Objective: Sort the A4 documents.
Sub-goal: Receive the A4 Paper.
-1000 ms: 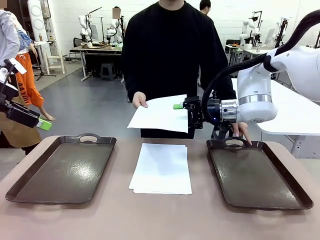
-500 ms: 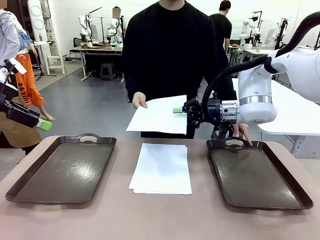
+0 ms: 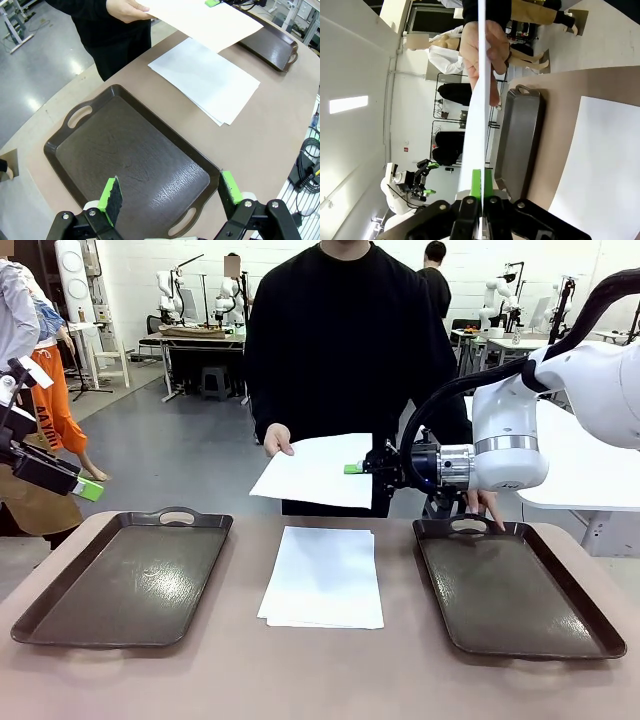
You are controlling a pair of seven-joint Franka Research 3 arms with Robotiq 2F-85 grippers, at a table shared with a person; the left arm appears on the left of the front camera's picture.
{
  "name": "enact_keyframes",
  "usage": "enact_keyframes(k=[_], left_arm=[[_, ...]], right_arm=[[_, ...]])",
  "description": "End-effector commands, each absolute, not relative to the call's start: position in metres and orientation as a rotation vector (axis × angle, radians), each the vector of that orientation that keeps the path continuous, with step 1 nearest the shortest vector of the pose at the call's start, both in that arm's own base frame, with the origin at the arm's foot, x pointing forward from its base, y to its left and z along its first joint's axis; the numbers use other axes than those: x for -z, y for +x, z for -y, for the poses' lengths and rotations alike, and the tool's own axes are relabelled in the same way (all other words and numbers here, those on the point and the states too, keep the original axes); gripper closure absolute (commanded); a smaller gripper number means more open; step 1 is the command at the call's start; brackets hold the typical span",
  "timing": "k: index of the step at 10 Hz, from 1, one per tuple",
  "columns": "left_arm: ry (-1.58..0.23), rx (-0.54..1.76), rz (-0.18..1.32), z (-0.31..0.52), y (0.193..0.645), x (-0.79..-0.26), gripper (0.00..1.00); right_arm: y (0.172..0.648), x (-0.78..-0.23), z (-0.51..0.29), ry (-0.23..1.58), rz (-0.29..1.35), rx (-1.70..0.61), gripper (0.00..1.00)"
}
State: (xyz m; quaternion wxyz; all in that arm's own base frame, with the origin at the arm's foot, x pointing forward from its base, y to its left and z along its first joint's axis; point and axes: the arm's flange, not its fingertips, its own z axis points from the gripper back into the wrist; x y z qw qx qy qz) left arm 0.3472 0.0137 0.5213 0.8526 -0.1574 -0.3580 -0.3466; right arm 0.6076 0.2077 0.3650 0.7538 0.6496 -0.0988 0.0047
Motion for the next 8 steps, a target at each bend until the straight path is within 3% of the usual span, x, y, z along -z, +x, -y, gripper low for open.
enact_keyframes(k=[1,8], left_arm=[[-0.333,0.743,0.766,-0.0156,0.3483,-0.5203,0.0],[-0.333,0.743,0.766,-0.0156,0.3483,-0.5203,0.0]], right_arm=[[0.6159,-0.3653,-0.2119,1.446,0.199,0.0,1.0],[0.6073,-0.3647,-0.2083,1.422,0.211,-0.013,1.0]])
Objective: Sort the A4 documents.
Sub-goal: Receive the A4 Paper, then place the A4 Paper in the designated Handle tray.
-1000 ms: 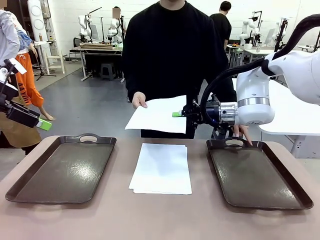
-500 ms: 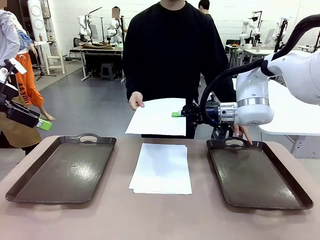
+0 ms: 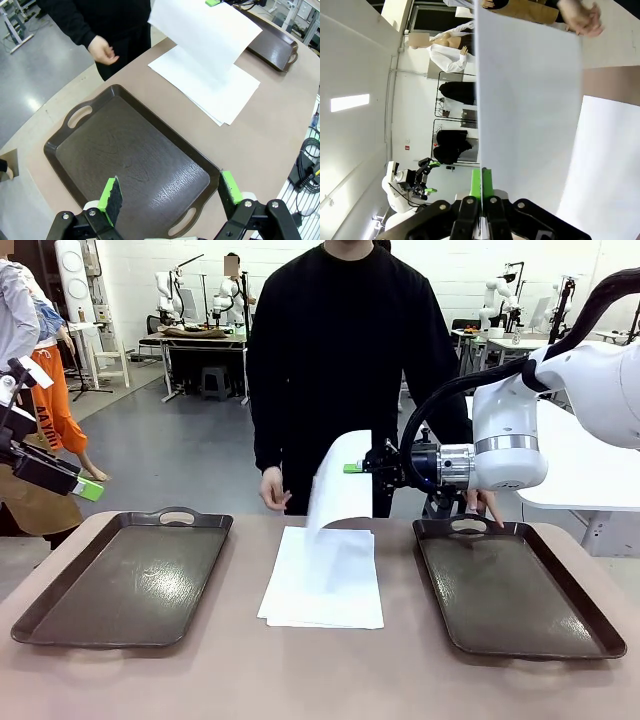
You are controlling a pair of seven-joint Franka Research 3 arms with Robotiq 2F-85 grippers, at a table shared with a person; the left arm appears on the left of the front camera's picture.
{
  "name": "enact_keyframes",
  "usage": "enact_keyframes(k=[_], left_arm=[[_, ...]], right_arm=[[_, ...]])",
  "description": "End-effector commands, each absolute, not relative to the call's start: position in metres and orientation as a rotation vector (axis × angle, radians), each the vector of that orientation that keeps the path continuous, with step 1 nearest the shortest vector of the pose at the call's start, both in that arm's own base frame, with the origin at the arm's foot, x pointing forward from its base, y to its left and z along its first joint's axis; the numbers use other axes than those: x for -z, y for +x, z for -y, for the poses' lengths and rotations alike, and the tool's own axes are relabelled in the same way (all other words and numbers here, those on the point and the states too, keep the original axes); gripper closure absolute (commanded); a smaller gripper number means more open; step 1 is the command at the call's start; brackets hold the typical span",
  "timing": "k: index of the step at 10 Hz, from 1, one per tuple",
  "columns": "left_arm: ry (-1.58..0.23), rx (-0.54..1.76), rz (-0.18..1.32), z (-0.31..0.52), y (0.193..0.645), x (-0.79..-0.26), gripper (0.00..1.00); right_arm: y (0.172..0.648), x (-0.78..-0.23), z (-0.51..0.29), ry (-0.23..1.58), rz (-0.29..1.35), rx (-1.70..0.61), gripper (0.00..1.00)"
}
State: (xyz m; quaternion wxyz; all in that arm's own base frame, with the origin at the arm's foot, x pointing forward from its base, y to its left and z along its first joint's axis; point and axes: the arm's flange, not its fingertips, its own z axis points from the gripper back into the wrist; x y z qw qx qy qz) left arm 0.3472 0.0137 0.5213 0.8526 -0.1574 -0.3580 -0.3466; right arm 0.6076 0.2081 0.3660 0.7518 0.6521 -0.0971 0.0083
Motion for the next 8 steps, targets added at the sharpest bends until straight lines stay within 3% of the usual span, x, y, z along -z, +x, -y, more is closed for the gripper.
enact_keyframes(k=[1,8], left_arm=[[-0.333,0.743,0.766,-0.0156,0.3483,-0.5203,0.0],[-0.333,0.743,0.766,-0.0156,0.3483,-0.5203,0.0]], right_arm=[[0.6073,-0.3647,-0.2083,1.422,0.211,-0.013,1.0],[0.6073,-0.3647,-0.2083,1.422,0.211,-0.013,1.0]])
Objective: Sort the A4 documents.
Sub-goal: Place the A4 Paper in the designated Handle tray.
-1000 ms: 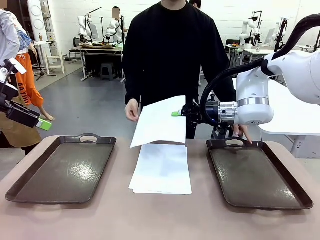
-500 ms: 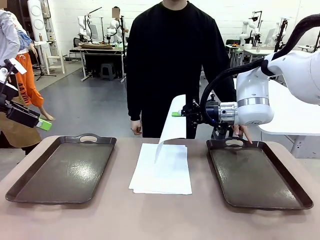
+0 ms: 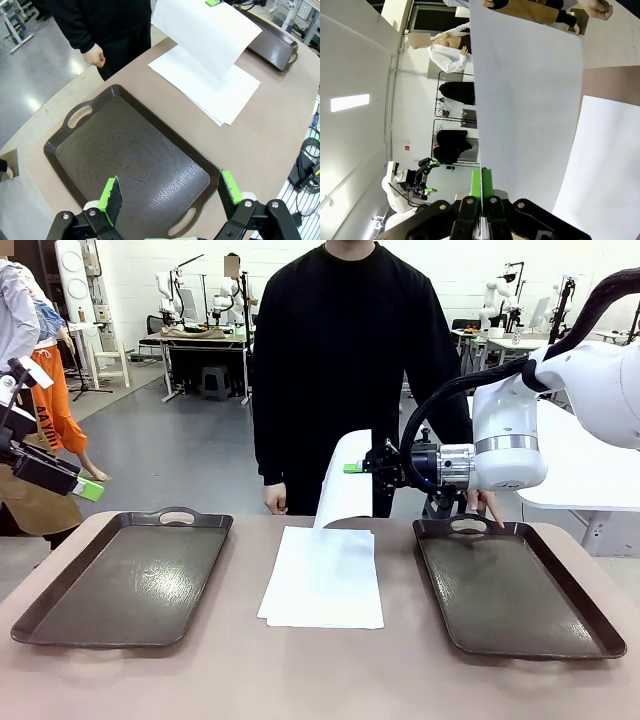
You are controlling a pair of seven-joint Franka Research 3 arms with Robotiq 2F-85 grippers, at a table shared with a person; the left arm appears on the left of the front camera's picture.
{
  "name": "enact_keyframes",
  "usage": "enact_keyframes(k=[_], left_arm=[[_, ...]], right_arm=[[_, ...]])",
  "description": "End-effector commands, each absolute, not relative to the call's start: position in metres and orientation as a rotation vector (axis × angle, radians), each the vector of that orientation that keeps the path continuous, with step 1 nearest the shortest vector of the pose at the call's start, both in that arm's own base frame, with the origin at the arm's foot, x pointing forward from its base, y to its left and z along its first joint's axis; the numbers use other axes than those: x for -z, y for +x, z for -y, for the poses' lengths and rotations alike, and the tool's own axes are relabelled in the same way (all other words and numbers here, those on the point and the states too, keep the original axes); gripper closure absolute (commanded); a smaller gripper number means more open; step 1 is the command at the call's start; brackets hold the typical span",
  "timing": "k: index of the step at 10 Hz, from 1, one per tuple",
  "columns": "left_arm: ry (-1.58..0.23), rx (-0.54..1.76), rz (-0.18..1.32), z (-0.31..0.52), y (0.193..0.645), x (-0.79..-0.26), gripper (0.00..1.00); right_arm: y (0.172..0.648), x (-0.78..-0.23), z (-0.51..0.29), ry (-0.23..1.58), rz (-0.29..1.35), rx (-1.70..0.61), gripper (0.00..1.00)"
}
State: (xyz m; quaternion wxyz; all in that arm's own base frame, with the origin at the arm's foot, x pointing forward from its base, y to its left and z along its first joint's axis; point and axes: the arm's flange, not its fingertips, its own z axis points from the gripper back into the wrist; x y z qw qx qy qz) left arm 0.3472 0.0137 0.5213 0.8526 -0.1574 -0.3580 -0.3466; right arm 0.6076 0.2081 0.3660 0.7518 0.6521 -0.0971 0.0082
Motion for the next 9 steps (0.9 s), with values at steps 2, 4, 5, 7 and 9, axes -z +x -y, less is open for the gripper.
enact_keyframes(k=[2,4,5,7,9], left_arm=[[-0.333,0.743,0.766,-0.016,0.348,-0.52,0.0],[-0.333,0.743,0.766,-0.016,0.348,-0.52,0.0],[-0.333,0.743,0.766,-0.016,0.348,-0.52,0.0],[-0.333,0.743,0.766,-0.016,0.348,-0.52,0.0],[-0.333,0.743,0.766,-0.016,0.348,-0.52,0.0]], right_arm=[[0.608,-0.366,-0.208,1.424,0.212,-0.018,0.99],[0.588,-0.363,-0.175,1.315,0.188,-0.058,0.99],[0.575,-0.366,-0.158,1.306,0.202,-0.081,0.99],[0.561,-0.364,-0.121,1.294,0.218,-0.079,0.99],[0.546,-0.352,-0.073,1.292,0.192,-0.025,0.99]])
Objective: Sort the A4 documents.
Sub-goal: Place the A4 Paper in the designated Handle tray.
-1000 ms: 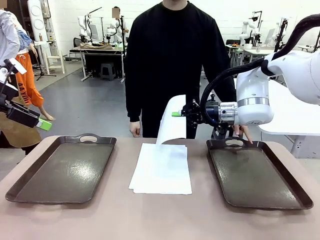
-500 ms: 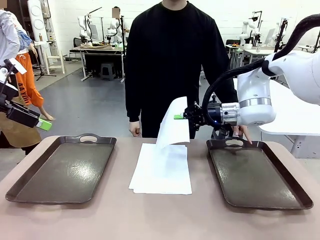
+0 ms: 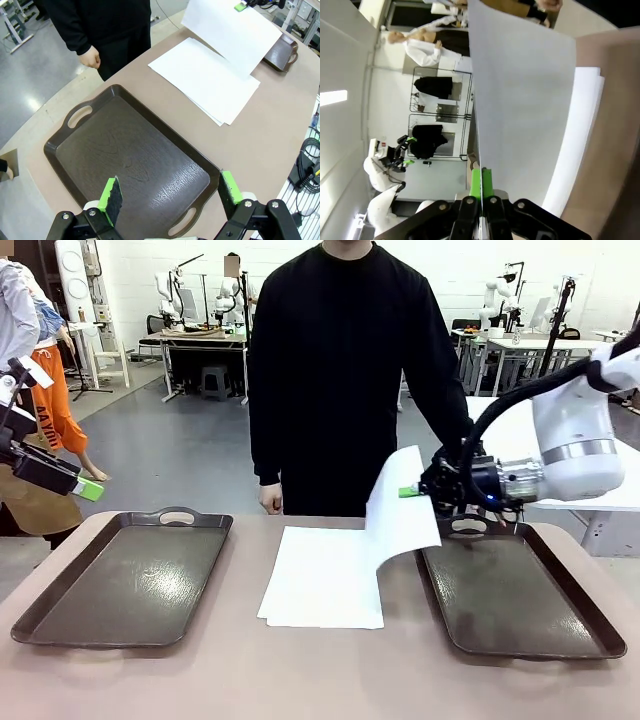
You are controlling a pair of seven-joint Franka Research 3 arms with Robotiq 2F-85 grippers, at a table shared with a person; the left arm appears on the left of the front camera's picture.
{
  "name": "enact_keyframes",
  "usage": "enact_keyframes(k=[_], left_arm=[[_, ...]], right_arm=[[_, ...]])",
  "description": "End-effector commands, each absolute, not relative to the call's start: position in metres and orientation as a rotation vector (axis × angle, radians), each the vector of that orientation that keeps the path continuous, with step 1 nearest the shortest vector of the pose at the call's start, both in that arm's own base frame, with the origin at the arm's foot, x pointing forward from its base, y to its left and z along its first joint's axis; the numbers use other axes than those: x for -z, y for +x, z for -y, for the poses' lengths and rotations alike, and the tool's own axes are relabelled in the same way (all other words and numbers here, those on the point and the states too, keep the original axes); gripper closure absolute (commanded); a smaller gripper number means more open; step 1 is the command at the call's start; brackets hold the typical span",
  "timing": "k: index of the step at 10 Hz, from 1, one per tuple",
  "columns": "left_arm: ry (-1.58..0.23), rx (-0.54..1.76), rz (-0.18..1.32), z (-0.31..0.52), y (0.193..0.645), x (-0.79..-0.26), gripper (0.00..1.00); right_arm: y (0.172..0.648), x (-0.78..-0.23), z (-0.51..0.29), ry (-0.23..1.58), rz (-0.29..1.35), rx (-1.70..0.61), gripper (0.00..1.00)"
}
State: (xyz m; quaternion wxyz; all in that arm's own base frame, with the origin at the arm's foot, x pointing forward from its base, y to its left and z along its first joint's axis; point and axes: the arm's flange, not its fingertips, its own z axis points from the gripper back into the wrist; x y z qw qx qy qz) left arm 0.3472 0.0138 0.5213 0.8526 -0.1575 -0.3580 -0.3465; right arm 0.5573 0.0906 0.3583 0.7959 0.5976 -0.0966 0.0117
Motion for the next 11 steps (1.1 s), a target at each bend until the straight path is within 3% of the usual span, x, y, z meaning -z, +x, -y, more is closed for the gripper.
enact_keyframes(k=[1,4,11], left_arm=[[-0.333,0.743,0.766,-0.016,0.348,-0.52,0.0],[-0.333,0.743,0.766,-0.016,0.348,-0.52,0.0],[-0.333,0.743,0.766,-0.016,0.348,-0.52,0.0]], right_arm=[[0.542,-0.342,-0.053,1.295,0.178,-0.001,0.99],[0.546,-0.314,-0.001,1.302,0.11,-0.012,0.99],[0.549,-0.298,0.055,0.993,0.12,0.0,0.99]])
